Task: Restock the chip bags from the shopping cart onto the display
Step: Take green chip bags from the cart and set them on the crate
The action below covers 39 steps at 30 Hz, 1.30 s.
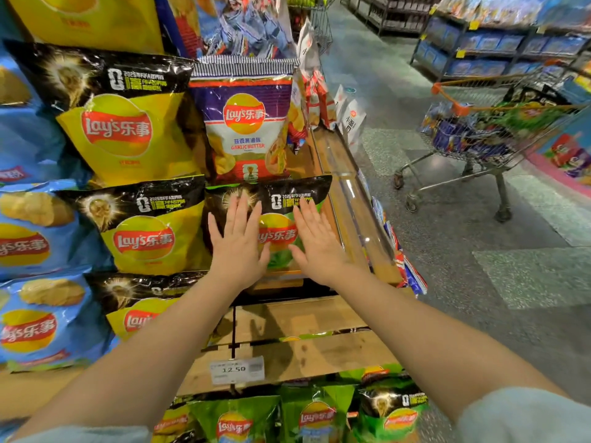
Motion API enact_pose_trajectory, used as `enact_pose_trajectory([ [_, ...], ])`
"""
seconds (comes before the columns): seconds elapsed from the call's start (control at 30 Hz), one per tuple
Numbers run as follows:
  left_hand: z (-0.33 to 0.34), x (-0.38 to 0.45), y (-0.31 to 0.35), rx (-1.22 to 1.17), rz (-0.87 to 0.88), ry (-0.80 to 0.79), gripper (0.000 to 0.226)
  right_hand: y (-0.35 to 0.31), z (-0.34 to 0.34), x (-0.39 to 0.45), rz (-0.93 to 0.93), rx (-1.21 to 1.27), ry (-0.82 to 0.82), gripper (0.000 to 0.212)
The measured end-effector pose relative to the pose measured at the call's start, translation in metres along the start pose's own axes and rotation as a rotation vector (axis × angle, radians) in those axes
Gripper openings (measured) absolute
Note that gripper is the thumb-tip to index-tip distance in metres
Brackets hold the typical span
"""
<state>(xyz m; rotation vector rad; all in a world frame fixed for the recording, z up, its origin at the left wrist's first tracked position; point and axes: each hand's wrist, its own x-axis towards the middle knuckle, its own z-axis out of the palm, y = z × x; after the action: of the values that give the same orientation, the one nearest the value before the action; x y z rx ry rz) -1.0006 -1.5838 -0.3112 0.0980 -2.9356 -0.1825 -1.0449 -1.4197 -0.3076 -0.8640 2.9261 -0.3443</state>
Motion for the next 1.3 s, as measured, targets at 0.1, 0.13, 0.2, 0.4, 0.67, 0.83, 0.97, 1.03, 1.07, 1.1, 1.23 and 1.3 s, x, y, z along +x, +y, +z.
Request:
enact_pose_trajectory([
  [0.1, -0.017, -0.012, 0.027, -0.155, 0.0, 0.111, 0.07, -0.01, -0.014, -0.019, 0.019, 0.16, 0.073, 0.064],
  [0.13, -0.025, -0.016, 0.039, -0.232, -0.005, 0.141, 0.066, -0.013, -0.02, -0.029, 0.032, 0.222, 0.088, 0.062],
  [0.2, -0.042, -0.026, 0.062, -0.372, -0.045, 0.159, 0.058, -0.014, -0.03, -0.049, 0.06, 0.366, 0.128, 0.057],
  [0.4, -0.076, -0.073, 0.139, -0.591, -0.053, 0.096, 0.046, 0.014, -0.066, -0.122, 0.107, 0.76, 0.195, 0.046],
  [0.67, -0.109, -0.125, 0.265, -0.709, -0.028, 0.007, 0.042, 0.075, -0.121, -0.239, 0.125, 0.775, 0.148, 0.026],
  [0.83, -0.11, -0.154, 0.349, -0.93, 0.044, -0.07, 0.04, 0.128, -0.146, -0.311, 0.135, 0.75, 0.196, 0.026],
  [0.97, -0.096, -0.163, 0.412, -0.929, 0.077, -0.098, 0.037, 0.172, -0.158, -0.368, 0.179, 0.717, 0.28, 0.034],
  [1.03, -0.092, -0.165, 0.444, -0.926, 0.143, -0.144, 0.037, 0.195, -0.166, -0.397, 0.22, 0.71, 0.336, 0.033],
  [1.07, -0.091, -0.166, 0.459, -0.919, 0.168, -0.146, 0.038, 0.205, -0.17, -0.41, 0.241, 0.69, 0.365, 0.032],
  [1.1, -0.09, -0.167, 0.474, -0.911, 0.191, -0.15, 0.038, 0.215, -0.174, -0.422, 0.257, 0.672, 0.399, 0.032],
  [1.23, -0.086, -0.166, 0.526, -0.889, 0.275, -0.192, 0.034, 0.256, -0.179, -0.458, 0.306, 0.692, 0.519, 0.032],
  [1.3, -0.08, -0.163, 0.546, -0.907, 0.305, -0.213, 0.033, 0.275, -0.18, -0.47, 0.385, 0.723, 0.552, 0.036],
])
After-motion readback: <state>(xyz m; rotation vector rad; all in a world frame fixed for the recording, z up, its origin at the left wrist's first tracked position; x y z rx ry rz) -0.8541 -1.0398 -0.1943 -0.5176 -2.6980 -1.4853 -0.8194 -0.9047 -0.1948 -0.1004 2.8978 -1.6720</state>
